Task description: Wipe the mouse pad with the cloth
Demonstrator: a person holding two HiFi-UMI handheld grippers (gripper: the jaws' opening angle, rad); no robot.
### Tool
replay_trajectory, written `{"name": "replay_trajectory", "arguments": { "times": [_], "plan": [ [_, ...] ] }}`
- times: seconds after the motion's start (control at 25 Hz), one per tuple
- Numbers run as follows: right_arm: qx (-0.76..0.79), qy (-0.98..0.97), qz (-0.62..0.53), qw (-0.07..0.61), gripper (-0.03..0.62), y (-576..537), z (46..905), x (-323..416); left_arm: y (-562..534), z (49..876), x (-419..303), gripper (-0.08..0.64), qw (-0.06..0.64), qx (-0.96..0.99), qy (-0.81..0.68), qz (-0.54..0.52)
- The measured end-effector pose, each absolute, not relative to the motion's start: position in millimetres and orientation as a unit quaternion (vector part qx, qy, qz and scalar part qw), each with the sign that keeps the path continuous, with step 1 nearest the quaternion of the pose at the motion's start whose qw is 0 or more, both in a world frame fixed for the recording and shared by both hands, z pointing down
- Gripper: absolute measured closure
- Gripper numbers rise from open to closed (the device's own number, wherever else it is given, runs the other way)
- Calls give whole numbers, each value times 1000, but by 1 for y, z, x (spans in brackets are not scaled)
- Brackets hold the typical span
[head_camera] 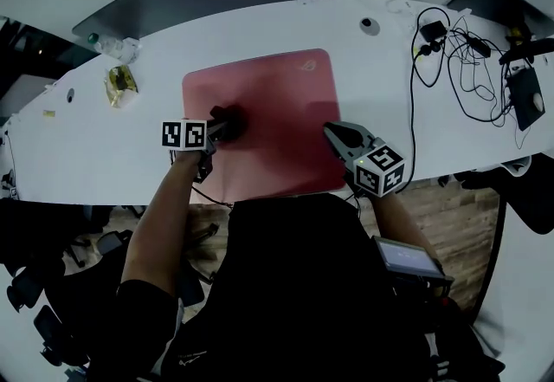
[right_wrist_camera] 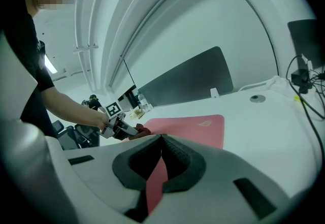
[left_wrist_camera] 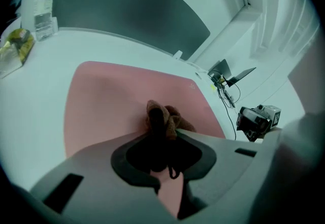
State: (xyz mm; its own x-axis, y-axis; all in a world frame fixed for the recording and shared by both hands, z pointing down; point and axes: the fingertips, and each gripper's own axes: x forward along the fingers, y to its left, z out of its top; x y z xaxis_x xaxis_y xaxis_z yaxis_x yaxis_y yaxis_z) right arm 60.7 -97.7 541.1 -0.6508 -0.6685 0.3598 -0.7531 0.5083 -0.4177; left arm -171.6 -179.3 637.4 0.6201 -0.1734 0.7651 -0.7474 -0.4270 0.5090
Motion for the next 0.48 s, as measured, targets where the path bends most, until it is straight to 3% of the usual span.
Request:
{"name": "replay_trajectory", "arguments": {
  "times": [0.48],
  "plan": [
    [389,-873,282,77,568,-108,541,17,-175,637,-282,476,435,750,-362,343]
  ]
}}
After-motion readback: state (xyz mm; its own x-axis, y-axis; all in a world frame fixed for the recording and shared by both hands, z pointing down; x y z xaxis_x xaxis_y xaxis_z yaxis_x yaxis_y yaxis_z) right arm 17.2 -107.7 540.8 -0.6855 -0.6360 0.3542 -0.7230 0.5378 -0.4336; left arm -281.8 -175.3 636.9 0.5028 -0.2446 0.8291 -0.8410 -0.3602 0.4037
